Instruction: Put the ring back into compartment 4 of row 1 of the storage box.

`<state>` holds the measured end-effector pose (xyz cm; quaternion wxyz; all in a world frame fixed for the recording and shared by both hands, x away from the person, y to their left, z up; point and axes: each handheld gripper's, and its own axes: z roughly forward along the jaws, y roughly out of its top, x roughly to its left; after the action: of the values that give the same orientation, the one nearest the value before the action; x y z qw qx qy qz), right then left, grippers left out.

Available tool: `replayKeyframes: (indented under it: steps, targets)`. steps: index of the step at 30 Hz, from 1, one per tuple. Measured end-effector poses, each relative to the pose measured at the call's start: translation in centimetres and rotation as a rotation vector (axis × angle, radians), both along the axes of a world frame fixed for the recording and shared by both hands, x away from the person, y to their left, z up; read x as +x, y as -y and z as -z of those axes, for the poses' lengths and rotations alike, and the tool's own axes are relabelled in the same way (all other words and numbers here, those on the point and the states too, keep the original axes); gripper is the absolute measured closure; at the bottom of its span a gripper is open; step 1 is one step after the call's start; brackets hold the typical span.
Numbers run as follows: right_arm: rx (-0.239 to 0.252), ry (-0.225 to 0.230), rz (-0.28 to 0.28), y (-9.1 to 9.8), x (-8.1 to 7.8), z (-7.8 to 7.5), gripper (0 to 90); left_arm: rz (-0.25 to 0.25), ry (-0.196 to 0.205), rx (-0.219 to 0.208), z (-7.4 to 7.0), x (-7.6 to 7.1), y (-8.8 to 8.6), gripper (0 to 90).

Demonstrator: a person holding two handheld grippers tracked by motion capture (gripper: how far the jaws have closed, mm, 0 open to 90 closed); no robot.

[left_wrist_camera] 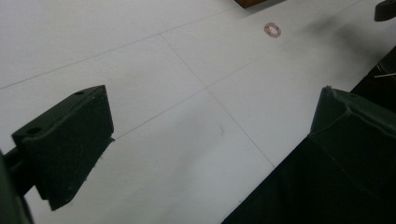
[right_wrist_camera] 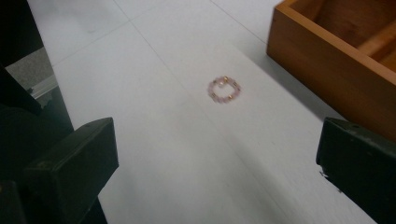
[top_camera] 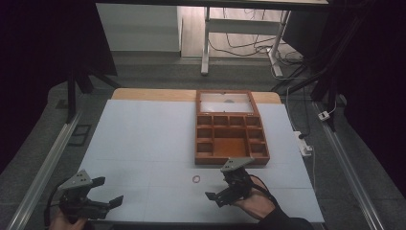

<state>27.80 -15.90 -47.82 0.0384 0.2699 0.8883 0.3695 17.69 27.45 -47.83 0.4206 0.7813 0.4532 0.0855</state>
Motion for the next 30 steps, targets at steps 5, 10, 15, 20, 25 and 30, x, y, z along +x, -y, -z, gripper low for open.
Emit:
replayKeyframes:
  steps: [5,10,15,20,25,30]
  targets:
    - [-0.027,0.007,-0.052,-1.3,0.3,0.6,0.0,-0.002,0.0,-0.003,0.0,0.0,0.0,0.0]
    - [-0.045,-0.002,-0.127,-2.6,0.5,1.5,0.0,-0.001,0.001,0.0,0.0,0.0,0.0,0.0]
    - [-0.089,0.02,-0.137,-3.6,0.6,1.9,0.0,0.0,0.0,-0.004,0.0,0.0,-0.1,0.0]
    - [-0.093,0.02,-0.163,-4.9,0.8,2.4,0.0,0.0,0.0,-0.005,0.0,0.0,-0.1,0.0]
    - [-0.112,0.024,-0.202,-5.6,1.0,2.9,0.0,0.002,0.0,-0.005,0.0,0.0,-0.1,0.0]
    - [-0.137,0.02,-0.236,-6.4,1.4,3.5,5.1,0.003,0.001,-0.007,0.0,0.0,-0.1,0.0]
